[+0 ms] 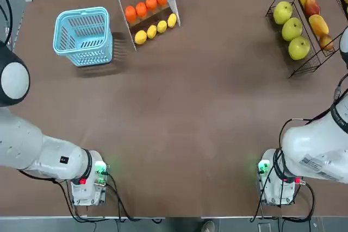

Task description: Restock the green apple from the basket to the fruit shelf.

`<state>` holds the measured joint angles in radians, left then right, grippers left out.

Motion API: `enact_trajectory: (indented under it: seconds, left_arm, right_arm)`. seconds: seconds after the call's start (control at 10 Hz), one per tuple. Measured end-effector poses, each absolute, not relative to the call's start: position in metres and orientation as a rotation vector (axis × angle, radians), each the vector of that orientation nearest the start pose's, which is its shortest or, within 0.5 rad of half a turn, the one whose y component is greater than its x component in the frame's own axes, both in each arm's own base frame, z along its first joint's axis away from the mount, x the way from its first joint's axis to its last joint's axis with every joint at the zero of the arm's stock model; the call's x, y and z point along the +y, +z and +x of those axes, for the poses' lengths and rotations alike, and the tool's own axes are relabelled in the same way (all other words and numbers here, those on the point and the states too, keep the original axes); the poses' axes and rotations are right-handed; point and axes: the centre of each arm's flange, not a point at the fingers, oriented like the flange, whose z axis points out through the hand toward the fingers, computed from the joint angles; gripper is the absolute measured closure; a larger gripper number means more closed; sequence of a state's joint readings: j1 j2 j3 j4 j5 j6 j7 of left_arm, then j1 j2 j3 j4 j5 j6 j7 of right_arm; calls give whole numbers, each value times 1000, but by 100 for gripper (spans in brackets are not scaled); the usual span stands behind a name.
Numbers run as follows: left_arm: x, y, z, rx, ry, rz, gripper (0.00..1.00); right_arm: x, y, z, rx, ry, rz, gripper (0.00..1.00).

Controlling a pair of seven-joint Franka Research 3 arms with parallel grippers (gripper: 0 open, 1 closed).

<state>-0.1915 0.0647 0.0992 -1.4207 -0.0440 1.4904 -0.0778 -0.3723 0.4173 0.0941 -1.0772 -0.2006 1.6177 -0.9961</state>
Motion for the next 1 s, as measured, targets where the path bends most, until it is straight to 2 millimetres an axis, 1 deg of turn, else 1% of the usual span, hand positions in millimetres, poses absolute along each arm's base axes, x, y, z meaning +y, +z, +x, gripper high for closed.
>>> enact_trajectory:
  seconds: [0.3,1.0]
  left_arm:
    - [-58,651,564,26,-2,-3179,0]
    - [-51,651,565,4,-1,-3185,0]
  right_arm:
    - [-230,604,645,-1169,5,-3141,12]
    - [-227,603,647,-1177,3,-3137,12]
